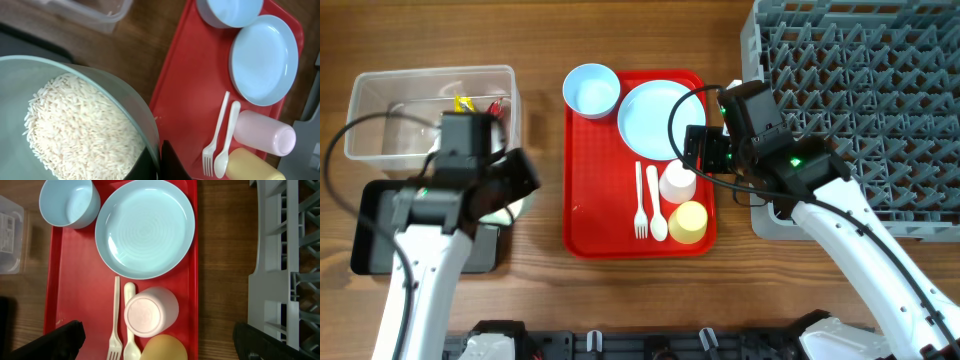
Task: Sort waste into correct bins and load items into the dishwasher rack
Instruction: 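Carry the green bowl left over the black tray, then tilt the green bowl to pour rice onto the black tray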
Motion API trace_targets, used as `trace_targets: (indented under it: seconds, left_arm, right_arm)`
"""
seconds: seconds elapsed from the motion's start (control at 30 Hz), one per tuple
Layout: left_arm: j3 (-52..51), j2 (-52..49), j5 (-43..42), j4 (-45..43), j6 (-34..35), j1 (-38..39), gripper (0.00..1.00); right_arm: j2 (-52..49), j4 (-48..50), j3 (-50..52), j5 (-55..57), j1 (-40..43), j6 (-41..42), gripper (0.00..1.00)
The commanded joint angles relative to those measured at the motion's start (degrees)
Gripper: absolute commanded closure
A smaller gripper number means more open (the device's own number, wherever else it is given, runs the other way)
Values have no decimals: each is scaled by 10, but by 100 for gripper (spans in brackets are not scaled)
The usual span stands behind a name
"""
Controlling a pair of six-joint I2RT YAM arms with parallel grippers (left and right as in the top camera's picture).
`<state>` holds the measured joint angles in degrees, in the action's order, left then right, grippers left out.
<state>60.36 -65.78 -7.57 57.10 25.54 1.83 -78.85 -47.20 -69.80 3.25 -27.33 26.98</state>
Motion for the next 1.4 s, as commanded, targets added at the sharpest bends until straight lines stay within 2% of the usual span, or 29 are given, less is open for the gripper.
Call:
trace_targets:
  seconds: [0.0, 0.33, 0.67, 0.87, 1.03, 1.37]
  left_arm:
    - [-41, 30, -69, -5, -38, -67, 96]
    - [-61, 38, -137, -17, -119, -188, 96]
    - [-152, 38, -363, -127, -229, -312, 96]
    - [-170, 38, -456, -132, -299, -365, 96]
    - [-171, 38, -472, -132, -299, -389, 96]
    - [-173, 38, -584, -110, -331, -484, 96]
  right_arm:
    - [3, 4, 0, 2, 0, 0, 0]
    - [3, 2, 0, -1, 0, 0, 0]
    - [3, 0, 0, -3, 0, 0, 1]
    - [3, 0, 0, -3, 0, 0, 0]
    - [3, 0, 0, -14, 0, 0, 0]
    - [3, -3, 0, -16, 0, 0, 0]
